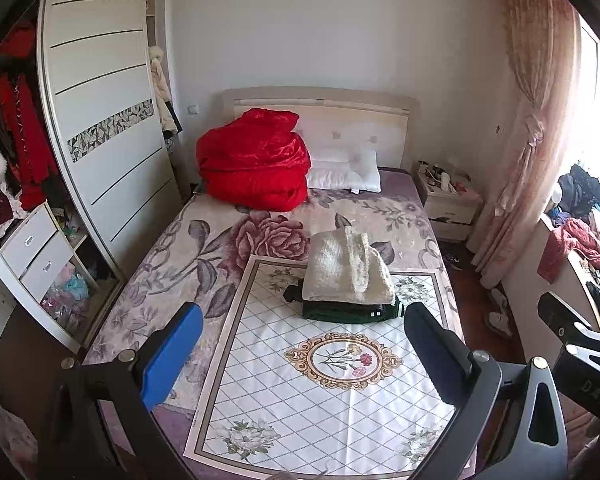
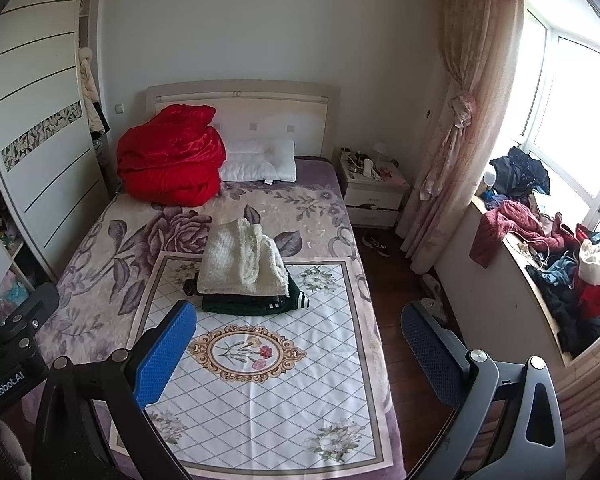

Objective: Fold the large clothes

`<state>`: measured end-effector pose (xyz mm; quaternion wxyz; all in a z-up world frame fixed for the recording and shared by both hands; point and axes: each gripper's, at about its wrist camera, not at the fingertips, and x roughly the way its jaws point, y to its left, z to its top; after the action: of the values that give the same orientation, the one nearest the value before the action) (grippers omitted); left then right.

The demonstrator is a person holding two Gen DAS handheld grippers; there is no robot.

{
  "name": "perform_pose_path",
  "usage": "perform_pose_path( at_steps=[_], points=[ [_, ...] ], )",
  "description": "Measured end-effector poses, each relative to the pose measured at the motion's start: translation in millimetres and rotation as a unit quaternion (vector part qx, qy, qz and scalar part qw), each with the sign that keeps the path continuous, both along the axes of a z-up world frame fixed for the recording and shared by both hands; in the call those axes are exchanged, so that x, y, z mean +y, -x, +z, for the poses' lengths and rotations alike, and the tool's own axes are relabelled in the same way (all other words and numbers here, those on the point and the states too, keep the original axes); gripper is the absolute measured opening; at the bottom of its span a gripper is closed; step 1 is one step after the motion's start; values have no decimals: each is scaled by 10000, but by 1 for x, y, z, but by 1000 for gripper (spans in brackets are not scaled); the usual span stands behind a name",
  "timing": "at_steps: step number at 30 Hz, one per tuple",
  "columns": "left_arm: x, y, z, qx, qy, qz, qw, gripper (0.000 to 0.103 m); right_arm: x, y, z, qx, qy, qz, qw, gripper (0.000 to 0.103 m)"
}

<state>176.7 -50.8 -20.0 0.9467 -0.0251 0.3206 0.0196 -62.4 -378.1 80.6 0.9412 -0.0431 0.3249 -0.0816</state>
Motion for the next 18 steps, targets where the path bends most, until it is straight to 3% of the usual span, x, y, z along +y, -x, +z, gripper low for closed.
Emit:
perform_pose_path(
  at_steps=[18],
  points=[
    [-3,1,3,44,-29,-40,10000,103,0,-2,2,-2,-15,33,10000,103]
  ],
)
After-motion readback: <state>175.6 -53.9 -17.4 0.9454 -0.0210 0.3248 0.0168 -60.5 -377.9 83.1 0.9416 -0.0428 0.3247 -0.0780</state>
